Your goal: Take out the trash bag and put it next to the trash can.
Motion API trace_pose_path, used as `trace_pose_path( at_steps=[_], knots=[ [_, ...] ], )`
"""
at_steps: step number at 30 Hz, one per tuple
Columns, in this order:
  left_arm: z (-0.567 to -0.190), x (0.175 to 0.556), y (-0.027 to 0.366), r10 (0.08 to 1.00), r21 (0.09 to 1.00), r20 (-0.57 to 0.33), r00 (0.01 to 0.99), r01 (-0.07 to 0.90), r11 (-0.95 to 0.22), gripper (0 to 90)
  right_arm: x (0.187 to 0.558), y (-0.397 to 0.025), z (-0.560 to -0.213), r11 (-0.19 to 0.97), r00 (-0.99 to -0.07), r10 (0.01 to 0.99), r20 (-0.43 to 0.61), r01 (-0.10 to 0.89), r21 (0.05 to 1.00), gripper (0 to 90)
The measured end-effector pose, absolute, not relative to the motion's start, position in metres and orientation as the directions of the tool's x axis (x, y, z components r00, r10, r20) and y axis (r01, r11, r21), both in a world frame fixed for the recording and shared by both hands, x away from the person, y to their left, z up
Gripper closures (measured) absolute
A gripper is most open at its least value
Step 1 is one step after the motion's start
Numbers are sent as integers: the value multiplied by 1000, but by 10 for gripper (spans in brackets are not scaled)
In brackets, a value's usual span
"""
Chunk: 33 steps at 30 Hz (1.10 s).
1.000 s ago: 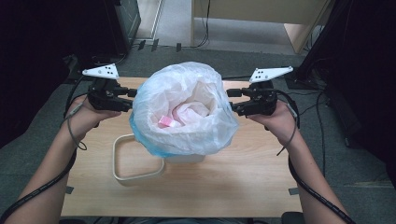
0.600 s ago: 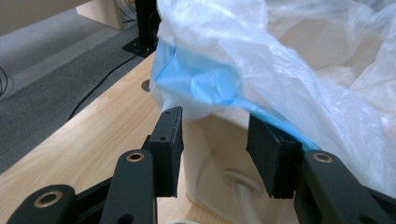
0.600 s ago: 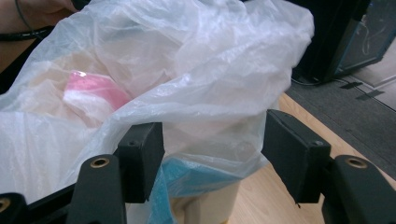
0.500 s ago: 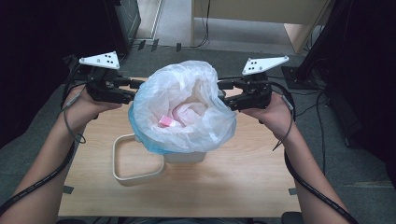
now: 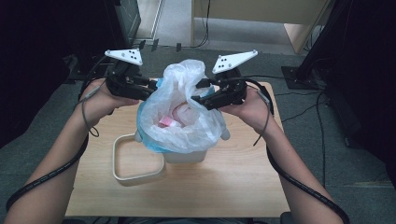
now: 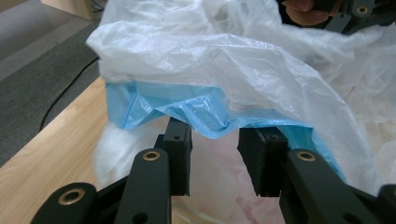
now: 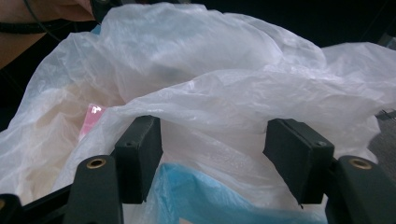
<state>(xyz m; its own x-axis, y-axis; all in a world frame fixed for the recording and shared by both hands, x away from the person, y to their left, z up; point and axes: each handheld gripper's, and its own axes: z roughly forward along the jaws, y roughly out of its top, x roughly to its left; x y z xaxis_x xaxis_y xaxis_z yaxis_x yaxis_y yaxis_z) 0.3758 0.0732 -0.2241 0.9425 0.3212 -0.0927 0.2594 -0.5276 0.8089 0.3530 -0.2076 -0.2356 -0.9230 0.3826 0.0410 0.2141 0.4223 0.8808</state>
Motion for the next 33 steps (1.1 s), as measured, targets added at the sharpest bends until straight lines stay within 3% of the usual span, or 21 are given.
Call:
trace_pose_path(
  at_steps=[14, 18, 22, 23, 33],
  knots=[
    [-225, 382, 39, 263, 769, -102, 959, 244, -591, 805, 358, -174, -232, 441, -944, 329, 40, 191, 877, 368],
    [-226, 383, 38, 263, 768, -108, 959, 249, -590, 812, 360, -174, -233, 433, -940, 337, 52, 204, 878, 519],
    [-228, 383, 41, 266, 769, -103, 958, 247, -590, 818, 359, -175, -234, 429, -936, 347, 54, 210, 879, 562],
    [-229, 382, 44, 276, 769, -96, 956, 247, -589, 770, 358, -176, -233, 432, -934, 354, 50, 211, 877, 638],
    [-226, 380, 64, 318, 808, -88, 944, 254, -531, 626, 359, -177, -227, 453, -929, 362, 74, 244, 858, 869]
  ],
)
